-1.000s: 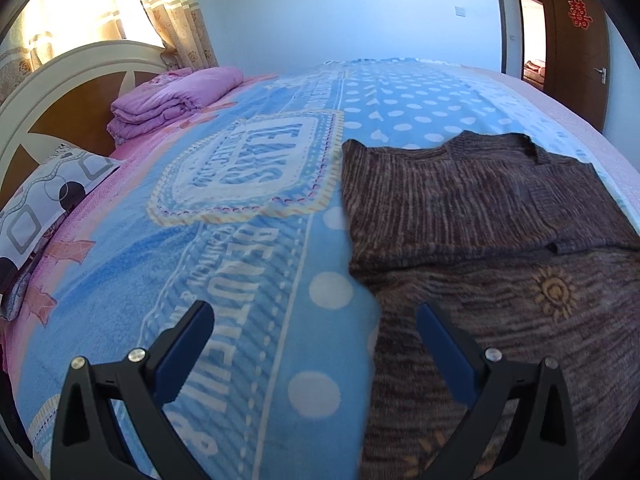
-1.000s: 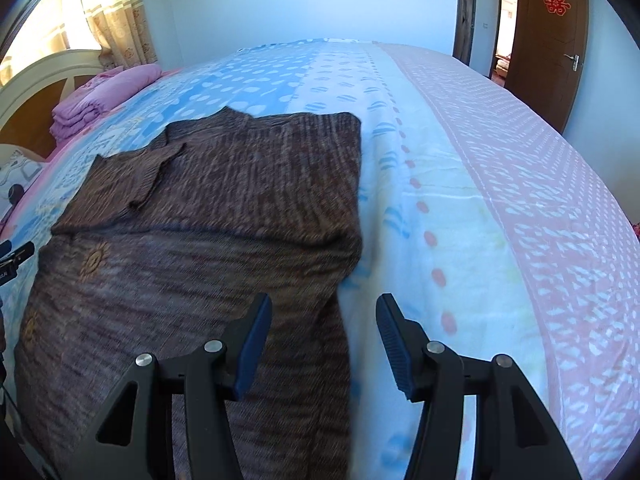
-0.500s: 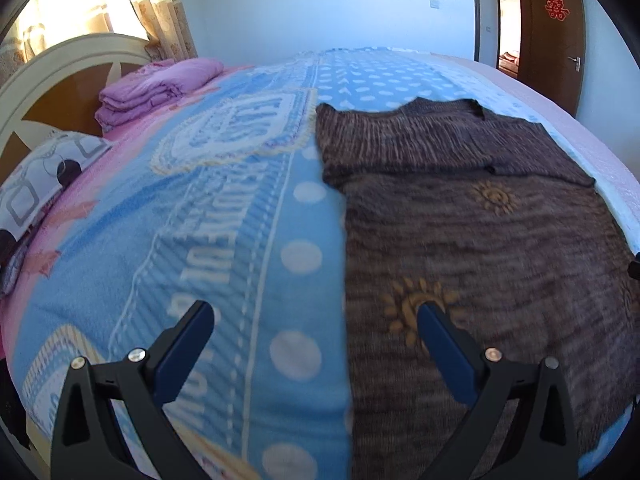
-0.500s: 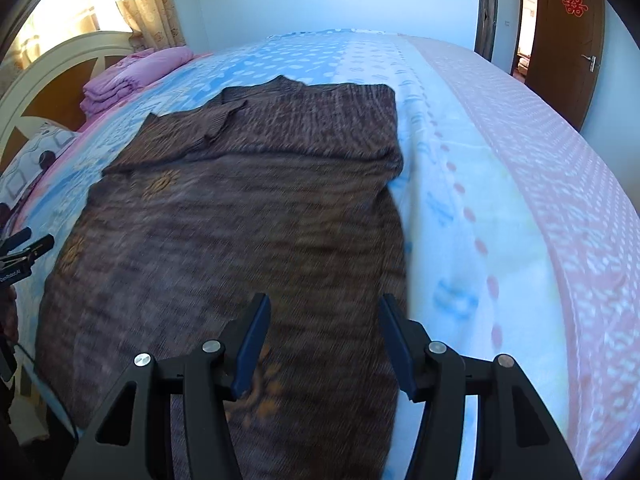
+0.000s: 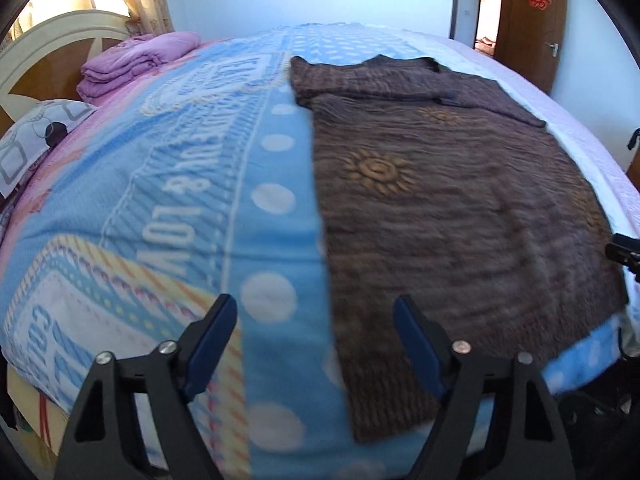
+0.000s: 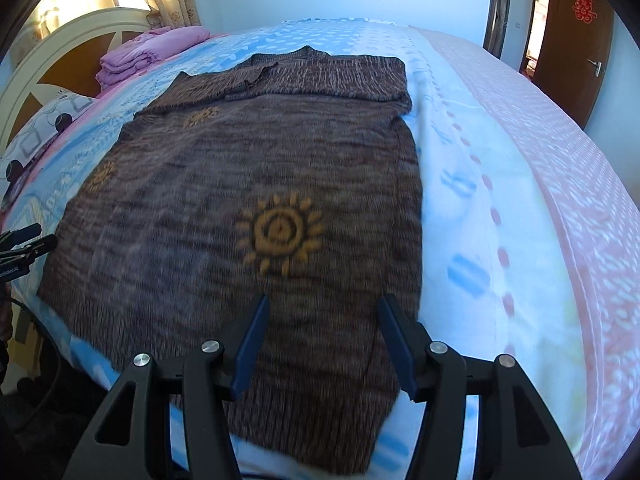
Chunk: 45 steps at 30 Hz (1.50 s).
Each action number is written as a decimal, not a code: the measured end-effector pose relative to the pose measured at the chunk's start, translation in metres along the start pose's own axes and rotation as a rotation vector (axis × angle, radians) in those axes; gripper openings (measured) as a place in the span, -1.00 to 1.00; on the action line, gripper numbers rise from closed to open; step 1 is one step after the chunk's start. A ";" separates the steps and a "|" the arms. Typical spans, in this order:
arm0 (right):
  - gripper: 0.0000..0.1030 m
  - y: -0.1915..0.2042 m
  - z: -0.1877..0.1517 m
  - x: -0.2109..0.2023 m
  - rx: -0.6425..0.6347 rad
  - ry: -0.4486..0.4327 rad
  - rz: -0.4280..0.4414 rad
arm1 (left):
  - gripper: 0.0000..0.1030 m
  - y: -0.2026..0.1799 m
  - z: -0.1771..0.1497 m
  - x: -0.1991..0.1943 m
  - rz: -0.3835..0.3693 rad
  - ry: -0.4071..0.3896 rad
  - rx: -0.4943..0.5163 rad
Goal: Fold small clothes
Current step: 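Grasp the sweater hem with both tools, then lift the hem with both tools and fold it up toward the collar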
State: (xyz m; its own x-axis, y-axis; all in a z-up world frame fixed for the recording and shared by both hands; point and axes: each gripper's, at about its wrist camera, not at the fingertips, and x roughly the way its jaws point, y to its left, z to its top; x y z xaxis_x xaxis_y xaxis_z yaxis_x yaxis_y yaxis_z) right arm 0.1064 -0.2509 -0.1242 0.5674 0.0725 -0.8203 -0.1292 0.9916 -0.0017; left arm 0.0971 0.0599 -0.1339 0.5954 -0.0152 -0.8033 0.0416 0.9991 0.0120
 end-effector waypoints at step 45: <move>-0.88 -0.060 -0.045 -0.085 0.250 -0.218 0.336 | -0.85 0.010 -0.005 -0.068 -0.235 -0.138 -0.064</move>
State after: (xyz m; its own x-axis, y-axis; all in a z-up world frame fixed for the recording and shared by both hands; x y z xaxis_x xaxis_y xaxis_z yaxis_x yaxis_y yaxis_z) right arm 0.0293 -0.3217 -0.0802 0.6888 0.3877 -0.6125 -0.1501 0.9029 0.4028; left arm 0.0532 0.0715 -0.0824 0.6794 -0.2473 -0.6909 0.1428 0.9680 -0.2062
